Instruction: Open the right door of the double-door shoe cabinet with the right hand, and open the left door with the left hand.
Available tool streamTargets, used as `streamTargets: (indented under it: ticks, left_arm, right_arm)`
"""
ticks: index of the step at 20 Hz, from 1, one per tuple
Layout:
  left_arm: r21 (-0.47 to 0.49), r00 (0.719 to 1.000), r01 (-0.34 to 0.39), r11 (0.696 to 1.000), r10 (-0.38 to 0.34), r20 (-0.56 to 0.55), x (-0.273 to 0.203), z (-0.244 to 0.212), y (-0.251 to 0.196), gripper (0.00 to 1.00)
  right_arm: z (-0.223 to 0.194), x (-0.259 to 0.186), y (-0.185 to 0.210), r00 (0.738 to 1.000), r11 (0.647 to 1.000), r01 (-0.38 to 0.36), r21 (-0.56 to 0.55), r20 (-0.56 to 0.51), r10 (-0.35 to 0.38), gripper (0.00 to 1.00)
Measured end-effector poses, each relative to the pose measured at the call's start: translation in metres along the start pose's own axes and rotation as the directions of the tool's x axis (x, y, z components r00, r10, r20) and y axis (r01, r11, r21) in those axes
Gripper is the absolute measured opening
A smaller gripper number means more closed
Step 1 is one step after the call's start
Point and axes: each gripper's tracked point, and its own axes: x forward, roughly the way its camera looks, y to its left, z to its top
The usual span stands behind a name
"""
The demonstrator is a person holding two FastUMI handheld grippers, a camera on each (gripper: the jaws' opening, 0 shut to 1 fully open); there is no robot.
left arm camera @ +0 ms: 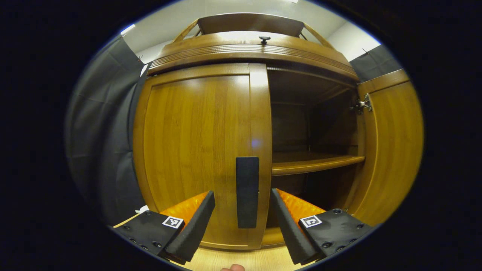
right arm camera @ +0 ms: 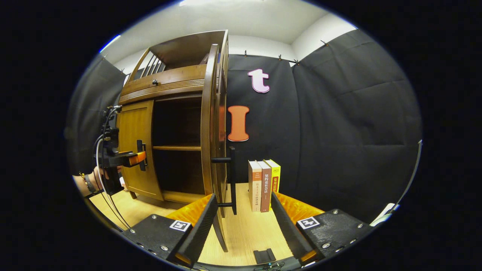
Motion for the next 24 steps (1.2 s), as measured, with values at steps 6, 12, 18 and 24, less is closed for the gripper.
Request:
streamTargets:
  ticks: [6,12,18,24]
  left_arm:
    - [0.002,1.000,-0.017,1.000,0.017,-0.020,0.022,-0.008,0.011,0.96]
    - [-0.014,0.999,0.039,0.999,-0.039,-0.004,0.026,-0.005,0.001,0.82]
    - [-0.003,0.998,0.065,0.998,-0.065,-0.002,0.026,-0.006,-0.010,0.39]
    - [0.004,0.999,0.016,1.000,-0.016,-0.036,0.004,-0.007,-0.005,0.38]
  right_arm:
    - [0.003,-0.009,-0.016,0.999,0.999,0.039,-0.017,0.000,-0.039,0.96]
    - [0.008,-0.005,-0.023,0.998,0.998,0.059,-0.004,0.007,-0.059,0.90]
    - [0.003,-0.009,-0.019,0.998,0.998,0.060,0.000,-0.005,-0.060,0.96]
    - [0.001,-0.017,-0.009,0.999,0.999,0.048,-0.014,-0.007,-0.049,0.90]
